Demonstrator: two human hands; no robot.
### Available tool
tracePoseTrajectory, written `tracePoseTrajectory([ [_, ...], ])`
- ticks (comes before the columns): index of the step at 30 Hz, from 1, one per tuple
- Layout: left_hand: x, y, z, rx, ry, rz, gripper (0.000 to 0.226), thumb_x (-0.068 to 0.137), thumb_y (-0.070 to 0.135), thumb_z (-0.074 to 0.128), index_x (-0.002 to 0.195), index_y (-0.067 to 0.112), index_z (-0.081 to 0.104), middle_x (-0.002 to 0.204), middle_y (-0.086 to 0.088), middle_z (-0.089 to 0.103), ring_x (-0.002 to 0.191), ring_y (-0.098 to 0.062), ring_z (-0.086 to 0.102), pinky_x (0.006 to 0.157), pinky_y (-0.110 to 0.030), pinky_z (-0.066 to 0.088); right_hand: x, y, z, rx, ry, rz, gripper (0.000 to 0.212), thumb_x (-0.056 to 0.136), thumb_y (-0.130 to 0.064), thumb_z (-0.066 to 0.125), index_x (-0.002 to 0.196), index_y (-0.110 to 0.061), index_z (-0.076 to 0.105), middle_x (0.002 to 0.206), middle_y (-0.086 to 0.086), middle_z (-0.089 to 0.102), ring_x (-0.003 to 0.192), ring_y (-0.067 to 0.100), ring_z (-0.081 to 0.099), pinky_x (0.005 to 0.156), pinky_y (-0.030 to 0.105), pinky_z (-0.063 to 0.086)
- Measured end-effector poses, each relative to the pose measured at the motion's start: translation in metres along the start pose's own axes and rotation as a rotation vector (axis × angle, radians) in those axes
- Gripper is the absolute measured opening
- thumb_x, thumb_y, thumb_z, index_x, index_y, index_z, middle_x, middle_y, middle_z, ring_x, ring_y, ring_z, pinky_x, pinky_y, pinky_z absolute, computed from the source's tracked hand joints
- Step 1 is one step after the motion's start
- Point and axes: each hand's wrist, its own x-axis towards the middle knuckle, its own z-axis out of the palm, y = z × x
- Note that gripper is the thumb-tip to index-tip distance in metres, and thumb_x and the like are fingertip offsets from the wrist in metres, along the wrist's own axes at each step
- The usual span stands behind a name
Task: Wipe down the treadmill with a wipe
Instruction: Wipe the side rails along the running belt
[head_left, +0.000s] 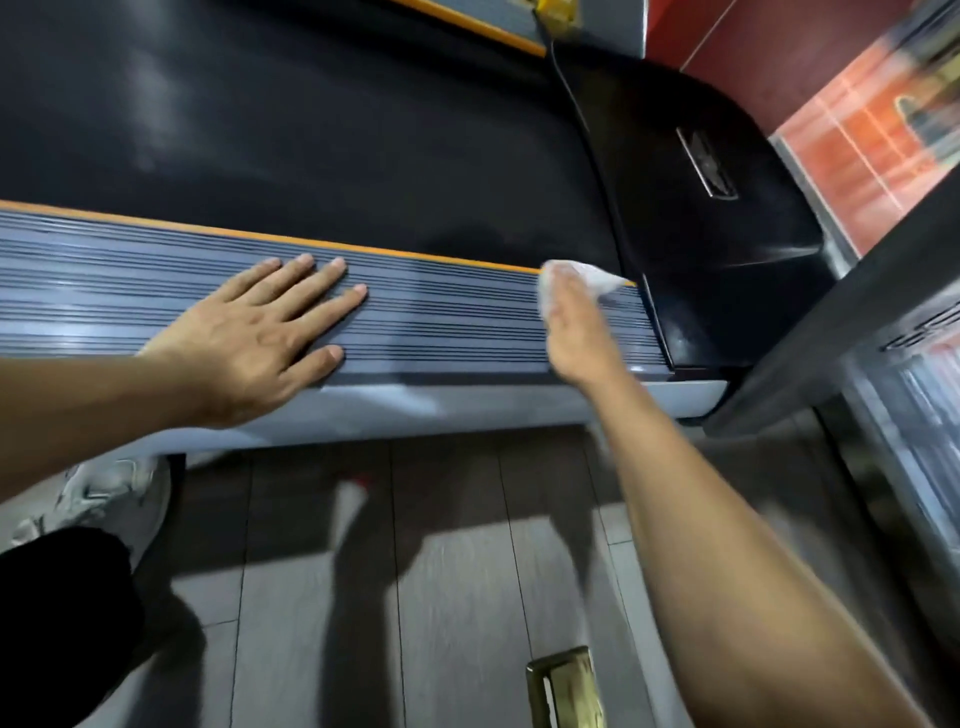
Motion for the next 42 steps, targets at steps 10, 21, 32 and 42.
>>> tracePoseTrajectory([
  [10,-0.001,0.002,-0.001,0.006,-0.016,-0.028,0.07,0.1,0.066,-0.004,0.163,0.036,-0.001,0.171,0.004,-0.002,0.158,-0.019,-0.006,0.126,-0.034,-0.008,0.01,0.059,-0.033,-0.036,-0.052,0.209,0.045,0.1,-0.02,0.021,0.119,0.009,0.049,0.128,0.028,0.048,0.12,0.037,0.046,0.112,0.054,0.03],
  [21,0.0,0.0,-0.003,-0.022,-0.041,-0.032,0.067,0.1,0.068,-0.001,0.162,0.041,-0.005,0.171,0.007,-0.006,0.158,-0.015,-0.01,0.127,-0.033,-0.01,-0.046,0.013,0.008,0.019,0.031,0.004,0.058,0.106,-0.03,0.02,0.157,-0.004,0.026,0.165,0.016,0.023,0.154,0.027,0.018,0.127,0.036,0.009],
  [32,-0.001,0.0,-0.004,-0.015,-0.031,-0.025,0.067,0.101,0.066,0.001,0.163,0.039,-0.004,0.171,0.006,-0.004,0.158,-0.016,-0.007,0.127,-0.033,-0.01,-0.088,-0.018,0.037,0.09,0.265,0.064,0.051,0.11,-0.024,0.027,0.16,-0.017,0.023,0.168,0.004,0.019,0.156,0.015,0.011,0.127,0.033,0.006],
  [42,0.0,0.002,-0.003,-0.015,-0.051,-0.045,0.07,0.098,0.067,-0.007,0.162,0.04,-0.008,0.171,0.006,-0.008,0.158,-0.017,-0.011,0.128,-0.038,-0.005,-0.045,0.018,0.026,0.403,0.562,0.703,0.052,0.111,-0.019,0.025,0.161,-0.01,0.015,0.169,0.011,-0.009,0.156,0.025,-0.009,0.124,0.032,0.001],
])
